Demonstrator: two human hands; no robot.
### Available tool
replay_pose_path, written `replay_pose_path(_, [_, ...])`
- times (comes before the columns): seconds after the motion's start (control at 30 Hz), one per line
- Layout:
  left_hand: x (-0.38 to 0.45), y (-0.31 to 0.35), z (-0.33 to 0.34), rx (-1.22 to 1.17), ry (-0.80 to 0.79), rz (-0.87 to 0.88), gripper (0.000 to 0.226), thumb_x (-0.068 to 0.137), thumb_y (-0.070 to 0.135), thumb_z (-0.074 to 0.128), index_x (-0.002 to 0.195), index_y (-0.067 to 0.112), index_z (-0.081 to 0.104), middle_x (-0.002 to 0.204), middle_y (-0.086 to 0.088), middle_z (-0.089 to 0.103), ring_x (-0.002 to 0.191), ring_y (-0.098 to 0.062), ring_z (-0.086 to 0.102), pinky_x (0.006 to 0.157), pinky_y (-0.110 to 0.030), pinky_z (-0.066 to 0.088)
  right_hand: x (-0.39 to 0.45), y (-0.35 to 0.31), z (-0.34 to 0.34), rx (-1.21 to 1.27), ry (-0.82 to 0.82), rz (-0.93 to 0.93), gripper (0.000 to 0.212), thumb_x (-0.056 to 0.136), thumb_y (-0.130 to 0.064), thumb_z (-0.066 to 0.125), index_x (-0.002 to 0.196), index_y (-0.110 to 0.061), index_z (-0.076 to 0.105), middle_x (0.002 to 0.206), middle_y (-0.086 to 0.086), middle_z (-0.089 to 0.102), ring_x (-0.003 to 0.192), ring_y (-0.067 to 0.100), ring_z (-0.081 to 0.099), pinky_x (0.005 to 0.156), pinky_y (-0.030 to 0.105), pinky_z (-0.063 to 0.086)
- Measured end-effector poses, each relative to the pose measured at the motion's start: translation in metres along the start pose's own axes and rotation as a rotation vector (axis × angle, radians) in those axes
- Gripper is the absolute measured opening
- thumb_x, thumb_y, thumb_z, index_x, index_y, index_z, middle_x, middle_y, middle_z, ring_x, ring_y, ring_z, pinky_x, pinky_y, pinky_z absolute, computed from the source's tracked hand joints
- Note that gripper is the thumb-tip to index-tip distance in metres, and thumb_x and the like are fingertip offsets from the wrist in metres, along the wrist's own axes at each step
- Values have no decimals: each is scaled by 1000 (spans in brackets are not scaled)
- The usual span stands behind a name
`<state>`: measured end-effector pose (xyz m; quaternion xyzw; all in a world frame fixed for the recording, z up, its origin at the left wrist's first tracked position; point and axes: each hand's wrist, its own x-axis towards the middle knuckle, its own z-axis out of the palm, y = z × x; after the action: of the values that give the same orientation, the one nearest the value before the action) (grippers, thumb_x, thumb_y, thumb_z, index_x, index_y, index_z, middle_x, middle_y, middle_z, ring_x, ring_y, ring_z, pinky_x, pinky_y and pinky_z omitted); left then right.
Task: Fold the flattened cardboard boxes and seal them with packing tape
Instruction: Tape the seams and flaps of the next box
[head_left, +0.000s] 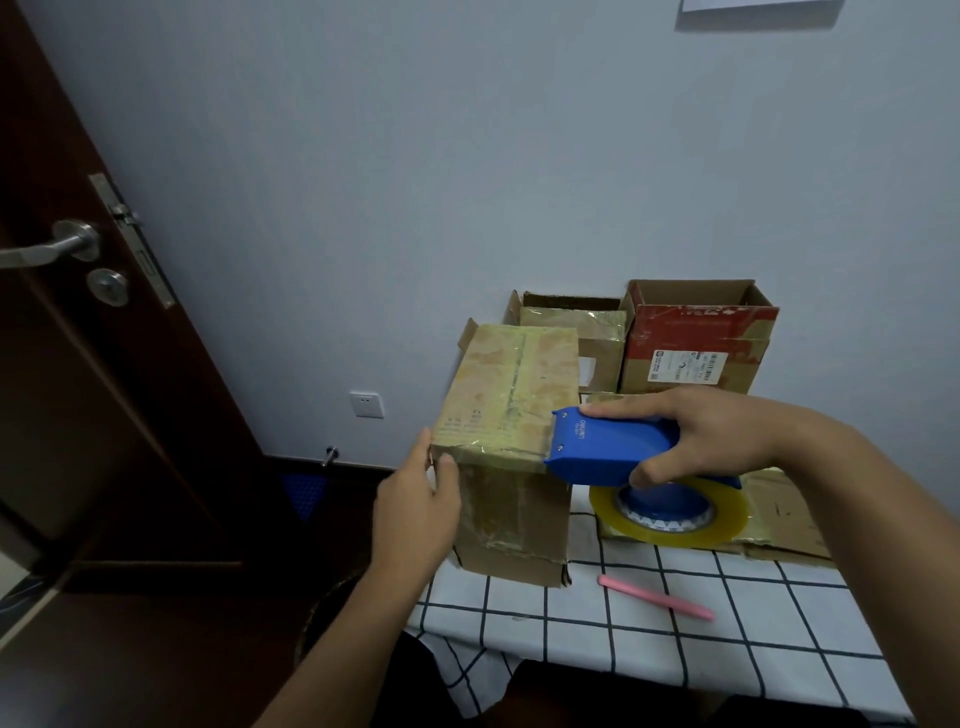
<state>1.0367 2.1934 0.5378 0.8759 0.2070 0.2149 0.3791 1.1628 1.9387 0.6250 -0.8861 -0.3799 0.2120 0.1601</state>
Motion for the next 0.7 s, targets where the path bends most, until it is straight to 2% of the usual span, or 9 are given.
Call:
replay_pose_path(0.07, [-8,2,6,-30,-124,-62,71,100,33,49,157,21,8,145,-2,47,118,-13,50,92,-24,41,-1,0,2,-2,11,6,76,59,-73,59,125,-83,22,136,-15,43,109,13,52,98,40,48])
replay_pose_path(0.1, [-10,2,7,4,-124,-54,79,98,35,51,156,22,-1,158,-3,28,138,-17,35,106,-30,36,-1,0,3,-1,15,5,76,59,-73,59,125,-83,22,135,-15,44,110,13,52,98,41,48])
replay_pose_path(0.13, [-9,4,7,66,-80,-3,84,96,36,52,156,24,-6,164,-2,7,149,-17,10,117,-34,20,-2,0,4,1,18,1,76,60,-73,60,126,-83,22,134,-16,44,110,13,52,98,41,48])
replay_pose_path(0.17, [-7,7,6,152,-22,101,86,95,37,52,155,26,-8,164,1,-8,150,-15,-10,120,-36,6,-2,0,5,1,22,-4,76,62,-72,60,127,-82,21,133,-17,44,110,13,52,98,41,48])
replay_pose_path(0.23, [0,15,7,348,-6,374,85,90,43,51,154,33,-6,161,3,-21,145,-15,-28,119,-39,-7,-3,0,6,-6,38,-5,77,62,-71,60,128,-81,21,133,-18,45,109,12,51,97,40,48])
replay_pose_path(0.3, [7,23,14,477,-173,564,80,91,48,50,154,36,2,163,4,-14,147,-15,-23,122,-42,-6,-4,1,6,-20,55,-5,78,60,-72,58,128,-81,22,131,-17,47,108,10,52,97,39,47])
replay_pose_path(0.37, [13,24,22,574,-317,650,72,95,50,48,155,34,10,164,7,6,150,-12,-2,123,-36,-3,-5,1,7,-28,70,-12,77,62,-71,58,129,-80,22,130,-17,49,106,8,51,95,36,47])
replay_pose_path(0.5, [21,16,27,502,-268,678,59,98,42,50,152,31,28,159,7,29,147,-11,23,119,-27,6,-8,3,9,-20,88,-33,71,67,-68,59,125,-83,21,128,-17,50,103,8,52,92,33,47])
replay_pose_path(0.7, [20,11,32,483,-216,746,55,90,36,66,141,25,50,144,-2,52,134,-22,48,111,-41,31,-17,13,1,49,98,-50,75,59,-73,59,126,-81,26,127,-17,48,104,13,55,93,40,50])
